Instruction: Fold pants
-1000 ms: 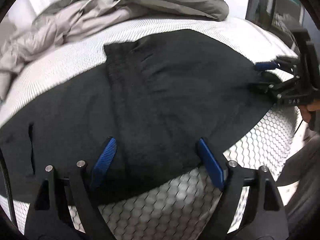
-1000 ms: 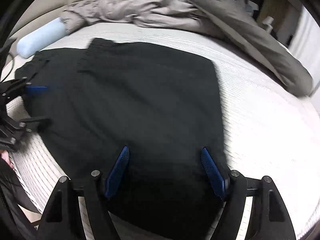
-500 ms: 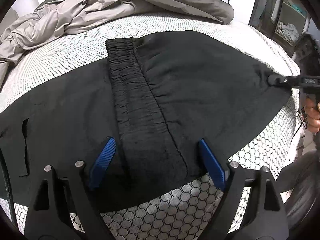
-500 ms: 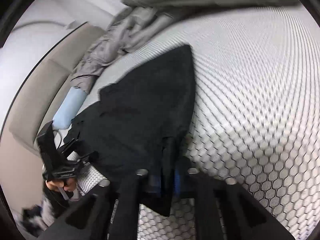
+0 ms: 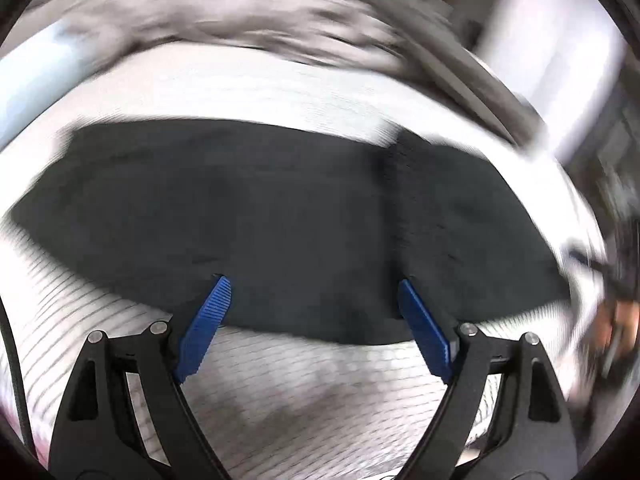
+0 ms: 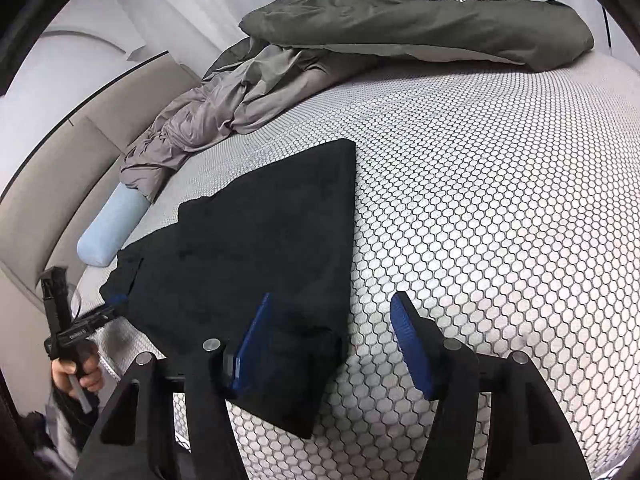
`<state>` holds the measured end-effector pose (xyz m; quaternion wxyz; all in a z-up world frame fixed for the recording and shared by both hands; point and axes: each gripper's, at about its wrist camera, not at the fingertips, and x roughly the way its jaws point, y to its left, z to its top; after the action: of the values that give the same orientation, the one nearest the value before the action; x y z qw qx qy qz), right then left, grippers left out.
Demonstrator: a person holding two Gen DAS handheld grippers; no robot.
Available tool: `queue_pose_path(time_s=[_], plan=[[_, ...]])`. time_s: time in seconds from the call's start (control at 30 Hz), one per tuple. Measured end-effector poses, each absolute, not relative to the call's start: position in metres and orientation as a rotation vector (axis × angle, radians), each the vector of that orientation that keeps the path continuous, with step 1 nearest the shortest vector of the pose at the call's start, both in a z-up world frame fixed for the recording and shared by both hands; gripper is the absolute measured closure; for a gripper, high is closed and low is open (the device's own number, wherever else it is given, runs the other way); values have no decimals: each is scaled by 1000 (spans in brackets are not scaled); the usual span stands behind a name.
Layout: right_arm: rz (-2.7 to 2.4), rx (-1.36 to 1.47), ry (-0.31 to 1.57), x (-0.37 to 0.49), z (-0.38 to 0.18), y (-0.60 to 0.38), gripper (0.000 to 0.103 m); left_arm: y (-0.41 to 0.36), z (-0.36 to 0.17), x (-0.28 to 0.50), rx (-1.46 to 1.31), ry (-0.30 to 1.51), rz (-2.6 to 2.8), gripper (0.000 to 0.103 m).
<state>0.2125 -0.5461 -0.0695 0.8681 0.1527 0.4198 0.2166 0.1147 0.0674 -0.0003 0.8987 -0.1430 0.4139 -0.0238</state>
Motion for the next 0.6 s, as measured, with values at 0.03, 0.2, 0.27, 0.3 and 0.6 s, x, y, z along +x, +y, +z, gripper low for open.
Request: queue_pose_path(time_s=[0.03,0.2,0.27,0.3,0.6], plan=[[448,316,887,214,-72,-544,39,86,2,105,-363,829,13,19],[453,319,925,226,-78,-535,39,153,-18,98,-596,824,143,18],[468,311,922,225,-78,-529,39,175,-30,110,-675,818,179,19],[473,309,917,226,-78,-526,39,184,-34,118,-694,810,213,27],[455,263,910,231,-77,-513,39,183,3,140,-581,642,335,103]])
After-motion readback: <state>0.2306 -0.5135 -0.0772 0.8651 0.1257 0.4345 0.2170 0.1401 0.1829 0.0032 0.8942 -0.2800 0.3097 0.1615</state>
